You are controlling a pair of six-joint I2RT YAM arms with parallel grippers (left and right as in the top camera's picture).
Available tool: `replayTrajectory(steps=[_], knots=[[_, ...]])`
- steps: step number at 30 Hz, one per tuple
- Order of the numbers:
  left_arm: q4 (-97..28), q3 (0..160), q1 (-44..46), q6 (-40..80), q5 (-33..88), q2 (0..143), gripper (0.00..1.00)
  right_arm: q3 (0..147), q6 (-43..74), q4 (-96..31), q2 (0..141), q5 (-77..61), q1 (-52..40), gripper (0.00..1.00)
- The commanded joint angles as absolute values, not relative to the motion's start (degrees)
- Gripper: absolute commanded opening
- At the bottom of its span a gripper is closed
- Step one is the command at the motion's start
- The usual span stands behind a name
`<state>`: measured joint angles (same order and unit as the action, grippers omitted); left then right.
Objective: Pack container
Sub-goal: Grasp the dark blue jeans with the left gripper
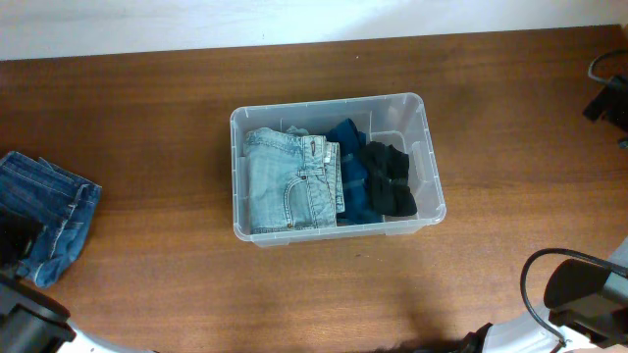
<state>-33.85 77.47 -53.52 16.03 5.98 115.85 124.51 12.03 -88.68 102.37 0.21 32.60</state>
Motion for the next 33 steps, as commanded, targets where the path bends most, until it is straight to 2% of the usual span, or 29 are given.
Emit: replayTrajectory(steps=[1,4,5,6,11,15,17,19,20,25,30,33], knots=[[-35.1,75.8,-53.3,15.3,4.8,122.4,0.99,124.4,12.3,-88.7,102.4,0.7,32.7,0.99],[-35.5,75.8,-53.3,15.3,4.8,123.5,0.95,124.4,12.3,-88.7,102.4,0.7,32.7,0.99],[-35.8,75.8,-53.3,15.3,4.8,123.5,0.89,124.4,12.3,-88.7,102.4,0.7,32.7,0.99],[-36.3,75.8,-53.3,15.3,4.8,123.5,0.76,124.4,12.3,-88.7,102.4,0.7,32.7,0.99],[-38.2,75.8,-53.3,15.3,4.8,123.5,0.65,124.4,12.3,-88.7,102.4,0.7,32.7,0.99],[-39.2,75.8,-53.3,15.3,4.8,123.5,0.64,124.4,12.3,-88.7,102.4,0.7,32.7,0.99],[-39.6,75.9,-53.3,15.3,4.8,123.5,0.59,124.4,12.3,-88.7,102.4,0.7,32.7,0.99],[-39.8,76.0,-53.3,15.3,5.1,123.5,0.5,124.4,12.3,-88.7,102.4,0.7,32.7,0.99],[-39.7,76.1,-53.3,15.3,5.9,123.5,0.31,124.4,12.3,-88.7,102.4,0.7,32.7,0.99],[-42.3,77.9,-53.3,15.3,9.8,123.5,0.01,124.4,12.3,-88.7,102.4,0.7,32.7,0.99],[-48.1,83.5,-53.3,15.3,15.5,123.5,0.01,124.4,12.3,-88.7,102.4,0.7,32.7,0.99],[-51.9,87.9,-53.3,15.3,22.9,123.5,0.01,124.4,12.3,-88.7,102.4,0.7,32.7,0.99]])
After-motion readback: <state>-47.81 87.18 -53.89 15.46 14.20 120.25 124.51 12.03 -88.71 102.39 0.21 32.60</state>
